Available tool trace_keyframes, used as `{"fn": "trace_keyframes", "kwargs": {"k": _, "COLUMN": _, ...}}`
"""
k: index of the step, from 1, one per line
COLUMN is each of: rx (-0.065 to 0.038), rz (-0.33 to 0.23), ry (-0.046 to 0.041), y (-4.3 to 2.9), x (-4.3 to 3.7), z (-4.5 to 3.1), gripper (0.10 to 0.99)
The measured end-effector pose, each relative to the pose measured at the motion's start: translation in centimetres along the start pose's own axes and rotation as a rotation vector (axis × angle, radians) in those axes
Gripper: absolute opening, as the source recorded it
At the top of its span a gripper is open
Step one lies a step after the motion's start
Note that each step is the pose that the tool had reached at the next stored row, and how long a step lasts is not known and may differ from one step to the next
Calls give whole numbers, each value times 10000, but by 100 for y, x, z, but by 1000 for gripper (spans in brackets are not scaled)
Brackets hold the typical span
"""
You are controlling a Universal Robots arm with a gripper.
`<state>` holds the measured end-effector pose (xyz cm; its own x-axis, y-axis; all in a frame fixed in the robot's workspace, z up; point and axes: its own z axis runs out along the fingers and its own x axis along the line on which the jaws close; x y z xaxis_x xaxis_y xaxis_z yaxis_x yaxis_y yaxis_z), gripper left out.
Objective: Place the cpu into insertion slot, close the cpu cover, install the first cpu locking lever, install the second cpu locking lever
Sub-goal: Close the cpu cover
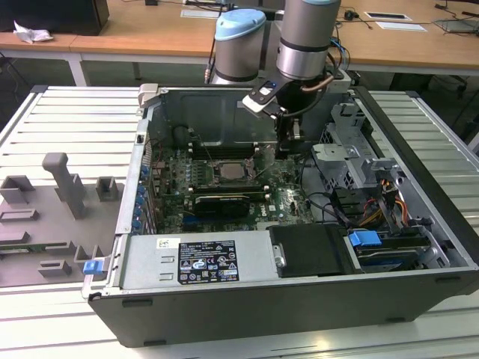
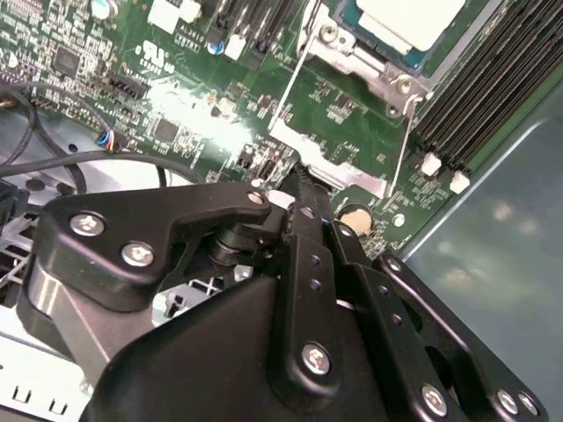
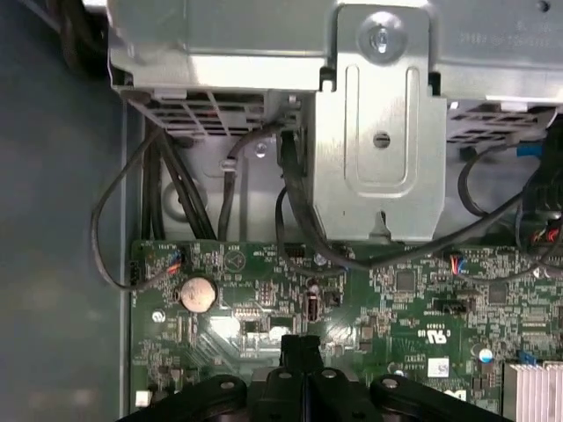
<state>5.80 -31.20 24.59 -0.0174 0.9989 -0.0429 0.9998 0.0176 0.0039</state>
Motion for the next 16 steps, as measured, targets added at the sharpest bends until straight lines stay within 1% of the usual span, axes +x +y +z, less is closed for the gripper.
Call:
{"fn": "trace_keyframes", "kwargs": {"k": 4, "rx": -7, "rz": -28, "ry": -1, "y": -109, "x": 2, "z": -1, "gripper": 106}}
{"fn": "trace_keyframes", "kwargs": {"k": 7, "rx": -7, "rz": -32, "ry": -1, "y": -159, "x": 2, "z": -1, "gripper": 106}}
{"fn": "trace_keyframes", "kwargs": {"k": 16, "rx": -7, "rz": -32, "ry": 0, "y": -236, "x": 4, "z": 0, "gripper": 106}}
